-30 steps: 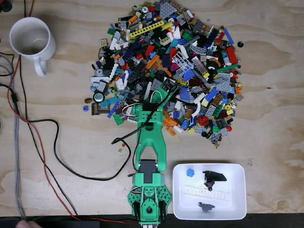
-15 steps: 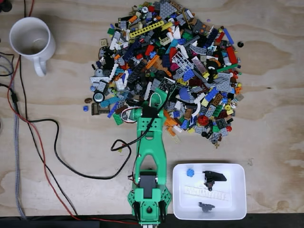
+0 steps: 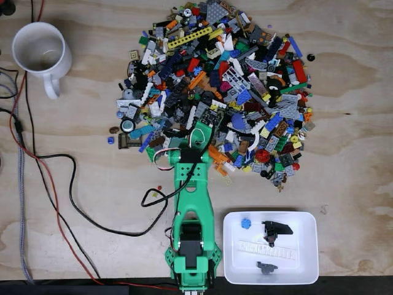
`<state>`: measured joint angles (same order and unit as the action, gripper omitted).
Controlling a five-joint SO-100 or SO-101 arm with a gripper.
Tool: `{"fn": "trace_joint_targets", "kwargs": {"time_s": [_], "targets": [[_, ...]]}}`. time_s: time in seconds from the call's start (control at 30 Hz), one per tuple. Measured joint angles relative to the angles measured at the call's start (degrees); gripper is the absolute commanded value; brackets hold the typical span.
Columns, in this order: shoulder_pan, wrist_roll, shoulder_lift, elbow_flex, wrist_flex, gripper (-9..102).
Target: Find the closest Lego and put it in the bin.
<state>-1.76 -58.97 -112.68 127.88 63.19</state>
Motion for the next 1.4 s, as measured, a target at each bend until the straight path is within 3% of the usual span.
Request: {"fn": "trace_joint_targets", "kwargs": {"time_s": [0.3, 0.73, 0.97, 1.17, 1.4], "targets": [[0.5, -6.3, 11.7, -0.4, -4.7, 19], [1.1, -11.2, 14.7, -2.9, -6.6, 0], [0.9, -11.8, 14.3, -2.8, -7.5, 0], [-1.7, -11.1, 9.2, -2.5, -6.9, 0], [1.7, -13.3, -18.7, 2.2, -0.5, 0]]}}
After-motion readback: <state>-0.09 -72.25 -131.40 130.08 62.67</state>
